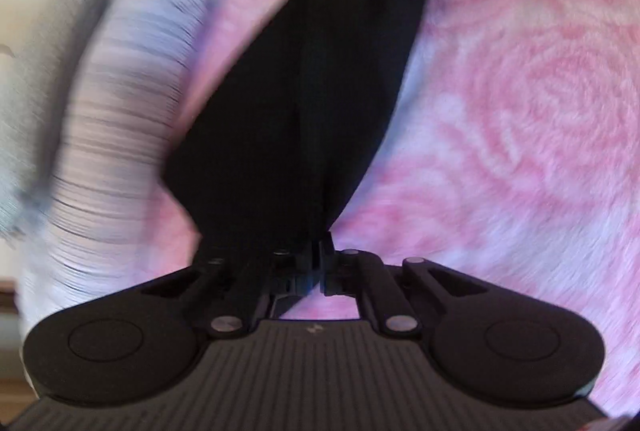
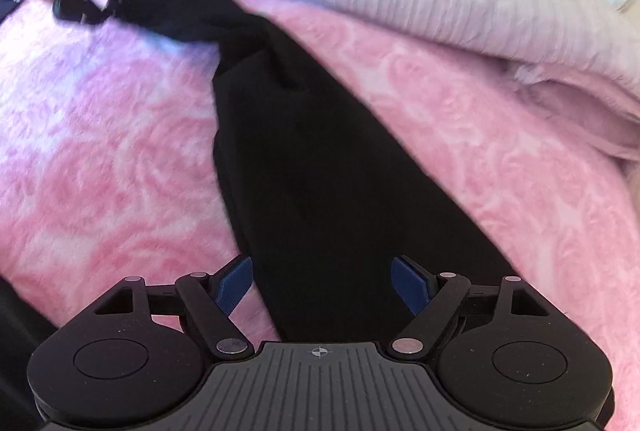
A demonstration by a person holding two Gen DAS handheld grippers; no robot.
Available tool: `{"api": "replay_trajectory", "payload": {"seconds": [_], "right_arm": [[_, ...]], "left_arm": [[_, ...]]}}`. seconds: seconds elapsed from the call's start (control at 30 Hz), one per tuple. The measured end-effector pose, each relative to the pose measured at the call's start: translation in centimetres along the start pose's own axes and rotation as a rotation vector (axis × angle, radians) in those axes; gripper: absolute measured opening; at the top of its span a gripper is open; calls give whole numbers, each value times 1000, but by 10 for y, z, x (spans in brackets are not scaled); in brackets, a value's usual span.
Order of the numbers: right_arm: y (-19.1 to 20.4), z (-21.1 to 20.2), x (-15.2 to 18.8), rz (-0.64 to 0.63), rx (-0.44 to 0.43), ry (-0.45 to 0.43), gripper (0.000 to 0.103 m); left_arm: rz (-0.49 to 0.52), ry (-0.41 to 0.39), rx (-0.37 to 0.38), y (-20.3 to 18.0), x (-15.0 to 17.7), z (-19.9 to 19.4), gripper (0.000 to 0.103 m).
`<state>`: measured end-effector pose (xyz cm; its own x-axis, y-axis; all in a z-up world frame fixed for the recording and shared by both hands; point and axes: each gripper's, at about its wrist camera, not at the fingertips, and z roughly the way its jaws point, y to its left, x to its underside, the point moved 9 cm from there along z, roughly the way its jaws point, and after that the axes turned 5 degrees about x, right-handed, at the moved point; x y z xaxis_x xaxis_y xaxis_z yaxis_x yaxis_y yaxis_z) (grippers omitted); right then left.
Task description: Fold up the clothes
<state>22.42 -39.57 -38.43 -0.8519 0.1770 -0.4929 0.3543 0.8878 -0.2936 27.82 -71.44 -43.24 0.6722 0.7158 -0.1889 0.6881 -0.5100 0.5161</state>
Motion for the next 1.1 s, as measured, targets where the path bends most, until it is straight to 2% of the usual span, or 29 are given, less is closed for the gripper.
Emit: {"api": "replay_trajectory", "payload": {"seconds": [0.07,0.1,0.2,0.3,0.4,0.63,0.7,0.8,0.83,0.9,1.03,1.07,1.1], "right_arm": [[5,-2,0,-26,1,14,80],[7,-6,-1,-35,-5,9,80],[14,-18,0,-66,-13,-6,80],[19,-21,3,-85,-28,2,80],[24,-23,-7,-90,-45,-21,80],[24,-22,-47,-110,-74,-102,80],[26,-24,-58,-116,-99,-130,80],[29,-25,-69,-144,-122,-163,80],[28,-23,-71,-154,-117,-169,80],[24,-21,-71,-156,-99,-167,80],[13,-19,-61,-140,-62,-135,80],[10,-20,-56,-138,-57,-125,80],[8,-22,-50,-136,-52,-114,80]], "left_arm": [[-14,-39,-120,29,10,-23,3],[-34,-40,-142,39,17,-29,3],[-113,-16,-133,63,39,-41,3],[-94,5,-77,61,47,-47,3],[-82,44,-27,53,48,-70,3],[-31,161,82,37,61,-180,3],[-50,229,174,38,63,-192,4],[-82,307,270,47,59,-172,6],[-90,317,253,52,57,-152,8],[-125,326,176,63,55,-106,10],[-269,380,7,78,85,-50,19],[-304,394,-36,81,94,-38,23],[-325,388,-57,79,103,-39,31]]}}
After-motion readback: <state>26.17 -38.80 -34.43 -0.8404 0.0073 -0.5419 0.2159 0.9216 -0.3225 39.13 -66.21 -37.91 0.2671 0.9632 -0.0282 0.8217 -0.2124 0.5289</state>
